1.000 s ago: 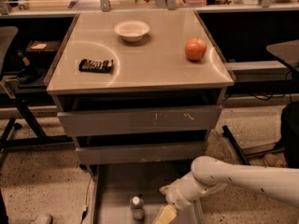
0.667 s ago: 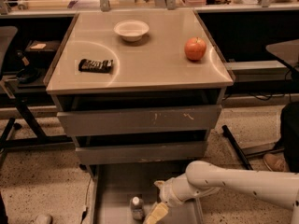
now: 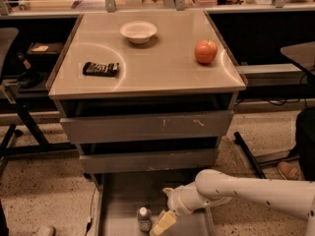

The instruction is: Pick blue plastic bottle from bottom drawer and place on counter

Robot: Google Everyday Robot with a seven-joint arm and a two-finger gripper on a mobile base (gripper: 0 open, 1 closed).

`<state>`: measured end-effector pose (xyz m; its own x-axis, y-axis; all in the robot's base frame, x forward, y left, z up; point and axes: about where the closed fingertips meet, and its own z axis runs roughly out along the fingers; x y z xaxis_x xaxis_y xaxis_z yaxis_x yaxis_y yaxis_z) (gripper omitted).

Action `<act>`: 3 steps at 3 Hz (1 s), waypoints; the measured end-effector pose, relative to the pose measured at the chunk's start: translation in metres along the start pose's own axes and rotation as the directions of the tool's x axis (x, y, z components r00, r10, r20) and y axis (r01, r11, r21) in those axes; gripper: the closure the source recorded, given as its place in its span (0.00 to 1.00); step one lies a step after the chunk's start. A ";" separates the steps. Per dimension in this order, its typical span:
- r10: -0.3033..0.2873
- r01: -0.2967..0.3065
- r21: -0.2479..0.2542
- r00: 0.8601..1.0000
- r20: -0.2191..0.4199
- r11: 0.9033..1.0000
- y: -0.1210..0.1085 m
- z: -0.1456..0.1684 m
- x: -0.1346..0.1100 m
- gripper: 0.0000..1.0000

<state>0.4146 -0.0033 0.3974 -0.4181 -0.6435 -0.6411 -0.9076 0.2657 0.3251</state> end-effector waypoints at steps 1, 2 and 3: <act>-0.010 0.010 0.003 0.999 0.037 1.000 -0.008 0.023 0.009 0.00; -0.037 0.033 0.030 0.992 0.118 0.999 -0.031 0.049 0.016 0.00; -0.061 0.057 0.032 0.986 0.158 0.998 -0.047 0.074 0.023 0.00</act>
Offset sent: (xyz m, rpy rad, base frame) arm 0.0446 0.0219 -0.0901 0.1792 -0.1517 -0.0701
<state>0.4445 0.0221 0.3157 -0.3629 -0.5371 -0.7615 -0.9306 0.2516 0.2659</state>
